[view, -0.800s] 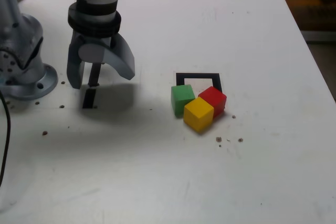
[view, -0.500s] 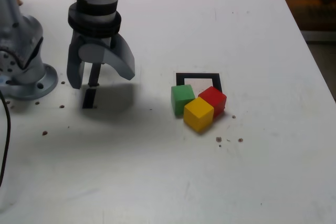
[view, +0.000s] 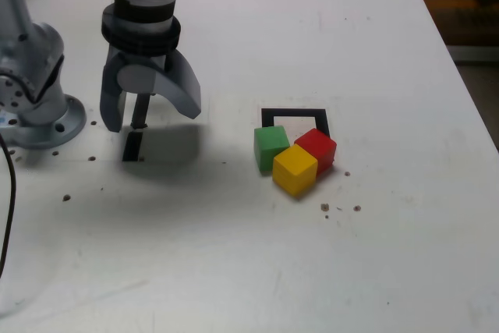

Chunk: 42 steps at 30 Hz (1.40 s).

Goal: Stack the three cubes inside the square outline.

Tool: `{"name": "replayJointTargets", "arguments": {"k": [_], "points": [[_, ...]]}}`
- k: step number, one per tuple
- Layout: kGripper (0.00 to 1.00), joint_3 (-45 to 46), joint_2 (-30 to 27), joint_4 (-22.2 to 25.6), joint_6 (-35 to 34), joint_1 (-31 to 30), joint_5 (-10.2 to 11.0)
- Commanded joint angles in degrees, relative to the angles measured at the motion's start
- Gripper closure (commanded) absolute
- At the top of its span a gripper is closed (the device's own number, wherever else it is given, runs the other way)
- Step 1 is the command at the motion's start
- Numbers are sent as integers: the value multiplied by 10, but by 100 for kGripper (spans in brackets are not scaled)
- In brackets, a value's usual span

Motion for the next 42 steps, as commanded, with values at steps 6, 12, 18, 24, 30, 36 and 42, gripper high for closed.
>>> {"name": "replayJointTargets", "arguments": {"k": [6,12,18,24,30,36,42], "points": [[0,-3,2,-1,1,1,1],[0,-4,2,-1,1,1,3],[0,-3,0,2,1,1,3],[0,-2,-1,8,1,1,4],[0,-10,3,19,0,1,6],[0,-32,7,26,-2,1,17],[0,-86,15,62,-1,1,53]]}}
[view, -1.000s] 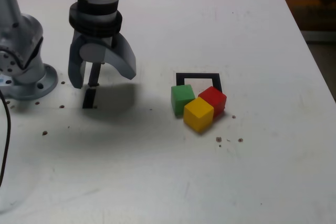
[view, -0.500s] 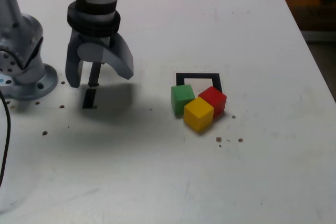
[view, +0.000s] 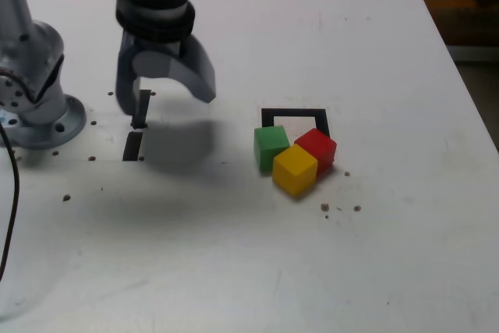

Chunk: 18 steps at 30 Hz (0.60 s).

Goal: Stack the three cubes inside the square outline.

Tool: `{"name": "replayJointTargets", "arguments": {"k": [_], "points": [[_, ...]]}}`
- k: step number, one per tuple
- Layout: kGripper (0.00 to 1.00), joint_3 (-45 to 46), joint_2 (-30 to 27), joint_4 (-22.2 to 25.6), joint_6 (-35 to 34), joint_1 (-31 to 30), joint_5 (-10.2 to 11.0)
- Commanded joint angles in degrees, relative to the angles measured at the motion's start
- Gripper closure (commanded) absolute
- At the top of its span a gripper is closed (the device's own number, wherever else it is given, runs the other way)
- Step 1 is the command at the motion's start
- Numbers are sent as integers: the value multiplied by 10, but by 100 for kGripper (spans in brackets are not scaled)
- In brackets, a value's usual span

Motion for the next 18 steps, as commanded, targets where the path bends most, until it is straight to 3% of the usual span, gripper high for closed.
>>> {"name": "replayJointTargets", "arguments": {"k": [1,7,18], "points": [[0,-30,4,25,3,1,12],[0,-106,13,80,27,1,30],[0,-190,16,85,64,1,44]]}}
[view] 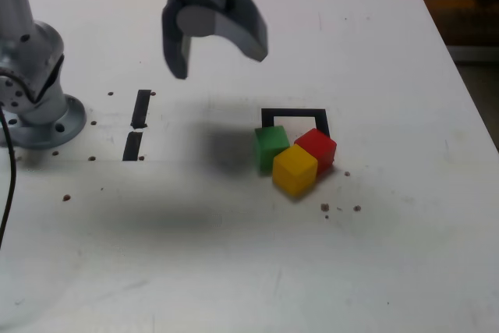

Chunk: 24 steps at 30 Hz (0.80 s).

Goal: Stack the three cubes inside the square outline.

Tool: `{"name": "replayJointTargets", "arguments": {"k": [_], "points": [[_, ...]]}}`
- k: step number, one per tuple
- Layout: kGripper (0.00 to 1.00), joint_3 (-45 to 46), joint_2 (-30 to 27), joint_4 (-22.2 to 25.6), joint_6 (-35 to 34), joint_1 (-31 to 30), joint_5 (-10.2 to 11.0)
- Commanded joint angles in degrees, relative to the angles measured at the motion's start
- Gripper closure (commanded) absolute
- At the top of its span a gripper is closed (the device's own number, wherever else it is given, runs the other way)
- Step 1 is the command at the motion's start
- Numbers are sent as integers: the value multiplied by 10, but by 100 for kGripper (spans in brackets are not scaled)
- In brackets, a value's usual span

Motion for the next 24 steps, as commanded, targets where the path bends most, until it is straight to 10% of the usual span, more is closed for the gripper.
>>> {"name": "replayJointTargets", "arguments": {"k": [1,24], "points": [[0,-13,3,1,16,0,7],[1,-80,30,-53,97,0,57]]}}
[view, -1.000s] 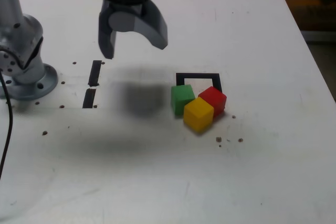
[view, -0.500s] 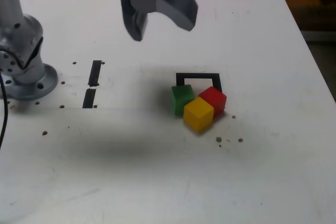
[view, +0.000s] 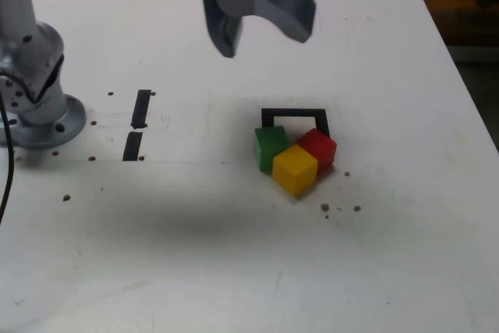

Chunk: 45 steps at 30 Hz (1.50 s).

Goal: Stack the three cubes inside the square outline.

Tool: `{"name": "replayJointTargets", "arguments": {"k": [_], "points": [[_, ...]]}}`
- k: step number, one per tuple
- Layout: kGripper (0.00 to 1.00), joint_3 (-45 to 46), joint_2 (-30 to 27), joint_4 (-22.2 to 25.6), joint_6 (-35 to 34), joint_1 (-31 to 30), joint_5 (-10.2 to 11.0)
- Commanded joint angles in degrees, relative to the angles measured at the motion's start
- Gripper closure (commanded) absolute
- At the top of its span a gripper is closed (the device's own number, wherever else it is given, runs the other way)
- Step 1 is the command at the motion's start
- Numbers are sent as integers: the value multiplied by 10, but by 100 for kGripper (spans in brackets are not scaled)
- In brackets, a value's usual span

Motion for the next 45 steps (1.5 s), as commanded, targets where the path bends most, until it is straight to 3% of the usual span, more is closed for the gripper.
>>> {"name": "replayJointTargets", "arguments": {"k": [1,11,26,34,45], "points": [[1,-2,4,-15,-5,0,5],[1,-23,44,-39,44,-12,1],[2,-15,98,-83,49,-47,5],[3,-17,120,-95,56,-81,29],[4,-4,123,-75,103,-112,63]]}}
